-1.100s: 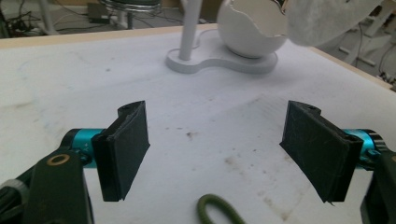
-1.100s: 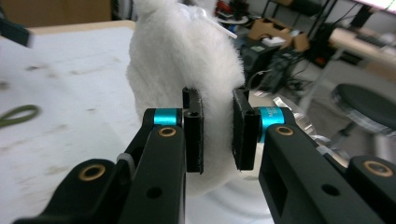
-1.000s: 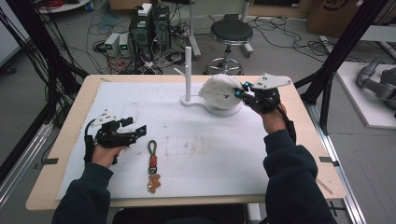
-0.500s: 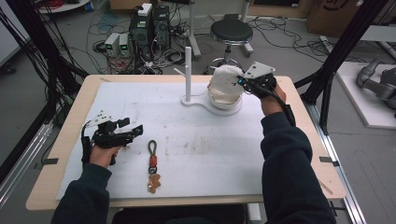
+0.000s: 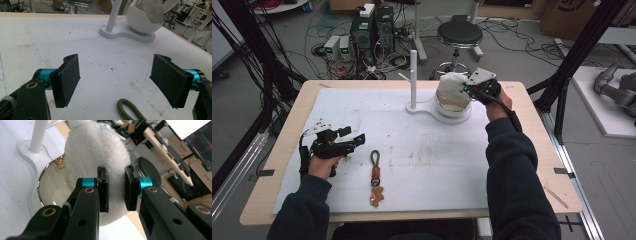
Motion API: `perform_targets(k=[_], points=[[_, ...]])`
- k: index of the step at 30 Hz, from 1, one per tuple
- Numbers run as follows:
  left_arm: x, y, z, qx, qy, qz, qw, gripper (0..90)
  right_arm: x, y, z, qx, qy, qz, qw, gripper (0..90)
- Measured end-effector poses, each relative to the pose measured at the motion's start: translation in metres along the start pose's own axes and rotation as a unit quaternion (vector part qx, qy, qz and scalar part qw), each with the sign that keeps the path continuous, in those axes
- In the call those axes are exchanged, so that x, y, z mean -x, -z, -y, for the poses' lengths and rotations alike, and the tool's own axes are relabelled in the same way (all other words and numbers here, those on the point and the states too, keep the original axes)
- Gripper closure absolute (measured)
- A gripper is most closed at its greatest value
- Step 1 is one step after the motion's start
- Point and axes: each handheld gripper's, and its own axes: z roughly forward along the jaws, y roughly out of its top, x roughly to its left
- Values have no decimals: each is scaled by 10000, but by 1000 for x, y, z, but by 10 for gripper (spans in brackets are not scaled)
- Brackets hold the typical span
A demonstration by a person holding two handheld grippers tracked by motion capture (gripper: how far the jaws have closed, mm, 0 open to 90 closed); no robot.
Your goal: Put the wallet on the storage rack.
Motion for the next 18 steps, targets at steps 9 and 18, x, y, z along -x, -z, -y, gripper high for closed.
perform_targets(k=[9, 18], points=[[0, -1, 0, -41, 7, 21, 10000, 236, -17, -30, 16, -508, 316, -393, 9974, 782], [0, 1, 0, 8, -2, -62, 10000, 236, -18, -19, 15, -325, -833, -736, 9933, 494]])
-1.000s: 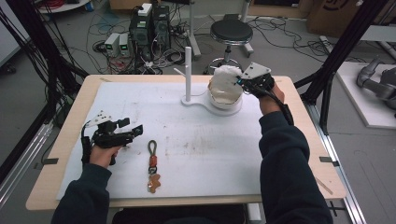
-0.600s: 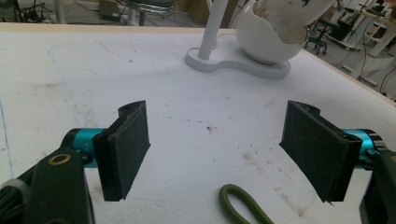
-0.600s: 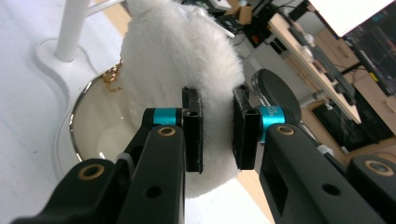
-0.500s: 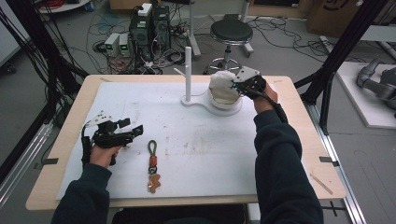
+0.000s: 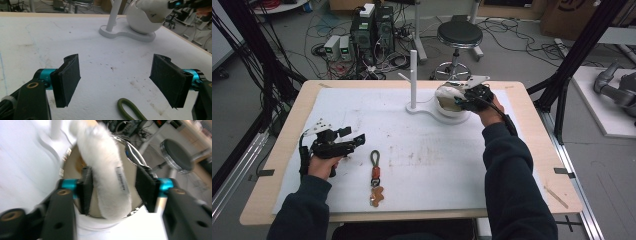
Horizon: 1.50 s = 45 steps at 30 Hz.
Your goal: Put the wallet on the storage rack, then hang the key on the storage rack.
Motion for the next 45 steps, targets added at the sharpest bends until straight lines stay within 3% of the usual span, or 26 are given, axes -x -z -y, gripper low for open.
perform_targets(k=[2, 3, 6, 8, 9, 12, 16, 19, 22, 25, 28, 30, 36, 45], points=[[-1, 1, -1, 23, -36, -60, 10000, 236, -1, 15, 6, 394, -302, 152, 9986, 425], [0, 1, -1, 34, -44, -87, 9999, 236, 2, 22, 9, 354, -618, 33, 9975, 376], [0, 1, -2, 32, -94, -195, 9998, 224, 8, 39, 15, 335, -1184, -319, 9919, 347], [1, 1, -2, 14, -103, -253, 9996, 203, 6, 54, 24, 566, -1383, -316, 9883, 332], [1, 1, -2, 28, -117, -266, 9996, 185, 5, 60, 28, 503, -1483, -365, 9870, 301], [2, 2, -2, 63, -225, -279, 9993, 171, 0, 79, 47, 677, -1732, -461, 9815, 295], [1, 5, -1, 86, -303, -334, 9989, 171, -17, 96, 79, 611, -1731, -330, 9825, 272], [0, 7, -1, 117, -284, -349, 9989, 171, -29, 97, 98, 350, -1701, -282, 9844, 260], [0, 8, -1, 121, -293, -373, 9988, 173, -36, 95, 109, 252, -1850, -245, 9821, 247], [0, 8, -1, 102, -296, -380, 9988, 174, -38, 91, 114, 125, -1918, -262, 9810, 242], [2, 8, 0, 81, -275, -369, 9989, 175, -42, 88, 114, 53, -1812, -324, 9829, 241], [3, 7, 2, 43, -285, -342, 9990, 177, -44, 89, 114, 80, -1748, -242, 9843, 241], [4, 7, 2, 13, -281, -257, 9993, 180, -43, 90, 121, 230, -2031, -221, 9786, 223], [5, 3, 6, -296, -290, -62, 9991, 256, -44, 89, 127, 235, -2034, -172, 9787, 229]])
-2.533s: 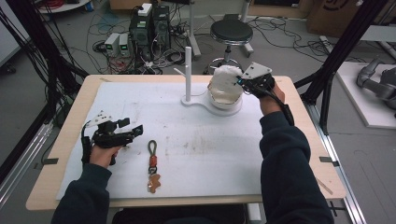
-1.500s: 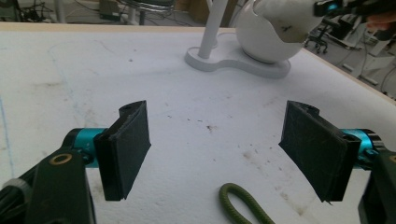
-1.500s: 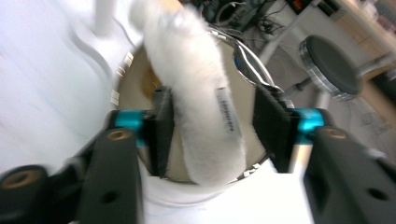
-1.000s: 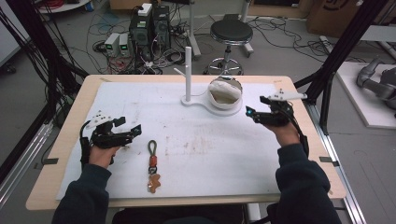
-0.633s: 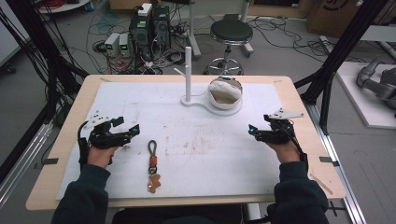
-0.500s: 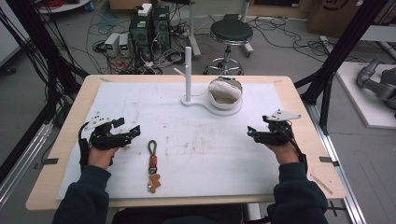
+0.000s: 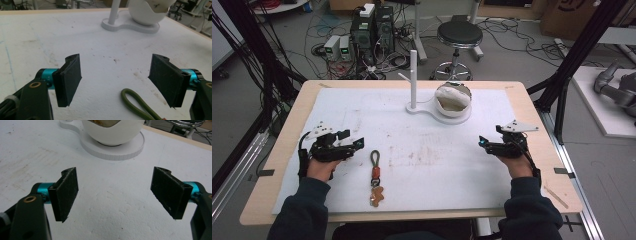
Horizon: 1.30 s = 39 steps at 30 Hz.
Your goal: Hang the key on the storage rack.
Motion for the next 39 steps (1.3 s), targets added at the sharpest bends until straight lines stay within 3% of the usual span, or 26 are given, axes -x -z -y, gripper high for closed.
perform_targets(k=[5, 8, 10, 13, 17, 21, 23, 26, 29, 31, 33, 39], points=[[6, -8, 5, -517, -65, 53, 9986, 294, 1, 2, 0, 58, 60, 4, 10000, 233], [13, -9, 7, -754, -120, 16, 9971, 380, -1, 2, 2, 37, 73, -34, 10000, 233], [17, -12, 10, -1085, -289, -145, 9936, 449, -1, 1, 2, 33, 96, -36, 9999, 233], [17, -15, 15, -1341, -378, -247, 9899, 509, -2, 0, 2, 13, 136, -69, 9999, 235], [17, -19, 18, -1459, -351, -196, 9885, 532, -2, -1, 2, -4, 145, -89, 9999, 235], [19, -26, 18, -1362, -132, -151, 9905, 530, -2, -2, 2, -28, 122, -69, 9999, 235], [23, -32, 18, -1392, -140, -195, 9900, 533, -3, -3, 2, -33, 135, -63, 9999, 236], [28, -42, 20, -1571, -311, -381, 9864, 555, -4, -3, 2, -58, 156, -67, 9998, 236], [33, -46, 20, -1641, -690, -701, 9815, 674, -5, -3, 2, -52, 156, -70, 9998, 236], [31, -46, 19, -1618, -713, -671, 9820, 815, -4, -2, 2, -40, 149, -59, 9999, 236], [30, -47, 20, -1543, -716, -685, 9830, 833, -3, -3, 2, -29, 136, -62, 9999, 236], [15, -48, 5, -1182, -370, -713, 9897, 835, -3, -2, 2, -12, 101, -72, 9999, 236]])
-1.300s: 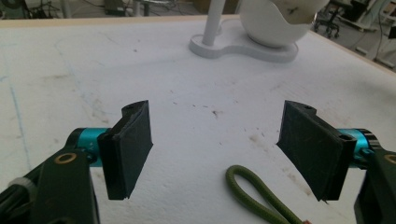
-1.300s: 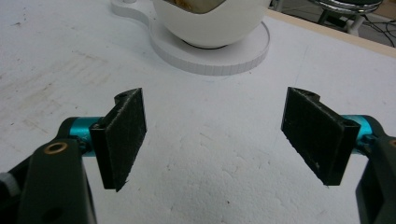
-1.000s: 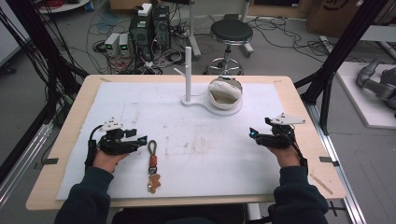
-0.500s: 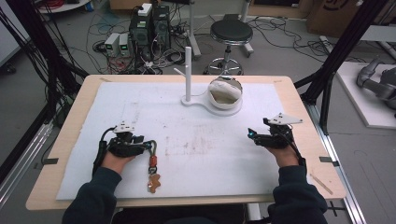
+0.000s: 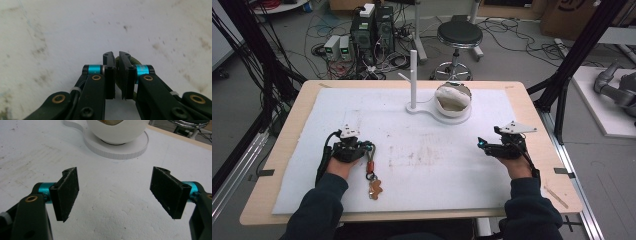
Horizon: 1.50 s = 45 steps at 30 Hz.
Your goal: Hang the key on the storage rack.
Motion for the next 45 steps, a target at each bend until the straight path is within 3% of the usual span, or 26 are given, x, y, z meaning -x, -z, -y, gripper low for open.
perform_targets(k=[5, 10, 11, 13, 16, 19, 23, 25, 29, 33, 37, 40, 42, 45], points=[[-11, -8, -12, 101, 141, 34, 9998, 835, 0, 1, 0, 15, -12, 0, 10000, 236], [-16, -18, -11, 179, 360, 32, 9992, 829, 1, 0, 0, 13, -27, 3, 10000, 237], [-15, -18, -11, 194, 396, -9, 9990, 806, 1, 0, 0, 17, -14, 11, 10000, 236], [-14, -15, -11, 196, 571, -76, 9981, 588, 1, 0, 1, 18, -27, -10, 10000, 237], [-12, -4, -12, 270, 753, -154, 9967, 480, 2, 0, 1, 2, -39, 0, 10000, 237], [-9, 9, -8, 394, 934, -118, 9948, 445, 1, 1, 1, -6, -25, -22, 10000, 238], [2, 16, 4, 250, 914, -130, 9954, 428, 0, 2, 1, 34, -31, -30, 10000, 241], [7, 17, 11, 172, 974, -266, 9947, 425, 1, 2, 1, 26, -31, -38, 10000, 241], [20, 16, 19, -17, 750, -416, 9963, 408, 1, 3, 1, 26, -67, -59, 10000, 241], [34, 13, 22, 19, 450, -625, 9970, 403, 1, 3, 1, 44, -90, -104, 9999, 241], [45, 12, 24, 93, 262, -640, 9976, 509, 2, 3, 1, 56, -101, -109, 9999, 241], [51, 5, 27, -149, 249, -466, 9985, 496, 2, 4, 1, 65, -115, -116, 9998, 241], [54, 5, 26, -198, 101, -569, 9981, 485, 2, 4, 1, 63, -112, -105, 9999, 241], [53, 5, 26, -167, 163, -618, 9978, 553, 2, 4, 1, 66, -99, -120, 9999, 241]])
